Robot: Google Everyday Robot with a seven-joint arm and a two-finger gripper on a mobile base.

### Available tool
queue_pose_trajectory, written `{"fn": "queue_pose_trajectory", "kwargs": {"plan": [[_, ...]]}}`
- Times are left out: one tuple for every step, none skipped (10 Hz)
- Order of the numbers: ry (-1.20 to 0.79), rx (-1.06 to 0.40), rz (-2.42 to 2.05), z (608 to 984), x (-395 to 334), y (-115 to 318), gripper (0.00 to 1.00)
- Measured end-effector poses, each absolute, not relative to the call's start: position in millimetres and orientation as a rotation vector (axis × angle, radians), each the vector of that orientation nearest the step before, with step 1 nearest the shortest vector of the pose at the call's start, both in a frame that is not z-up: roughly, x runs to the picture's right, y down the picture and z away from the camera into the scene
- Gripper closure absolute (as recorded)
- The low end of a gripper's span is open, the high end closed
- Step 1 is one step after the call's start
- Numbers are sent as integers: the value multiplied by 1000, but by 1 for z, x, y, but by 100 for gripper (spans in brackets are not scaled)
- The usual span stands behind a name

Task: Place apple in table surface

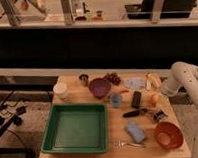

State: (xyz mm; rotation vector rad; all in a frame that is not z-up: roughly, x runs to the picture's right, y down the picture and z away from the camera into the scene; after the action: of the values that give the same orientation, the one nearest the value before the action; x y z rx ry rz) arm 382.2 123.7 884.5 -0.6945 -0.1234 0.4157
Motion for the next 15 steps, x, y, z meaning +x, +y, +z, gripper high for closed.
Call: {"fn": "queue_pose_trajectory", "kwargs": {"plan": [[-124,-698,411,886,381,125,20],[-125,-698,406,886,380,125,20],[-125,-700,403,887,379,126,20],[-125,-700,401,887,379,126,22],[-126,-700,399,887,379,126,29],[-127,-697,398,888,379,126,39],[-127,-696,397,888,379,126,43],[-126,-696,395,888,379,126,43],[-125,-695,394,888,379,126,43],[-125,-696,392,889,379,126,43],[-124,-696,390,889,379,126,43],[-123,-689,388,888,379,124,43],[-126,-676,388,886,379,122,43],[-130,-652,389,880,380,114,43],[-134,-625,393,871,382,105,43]]}}
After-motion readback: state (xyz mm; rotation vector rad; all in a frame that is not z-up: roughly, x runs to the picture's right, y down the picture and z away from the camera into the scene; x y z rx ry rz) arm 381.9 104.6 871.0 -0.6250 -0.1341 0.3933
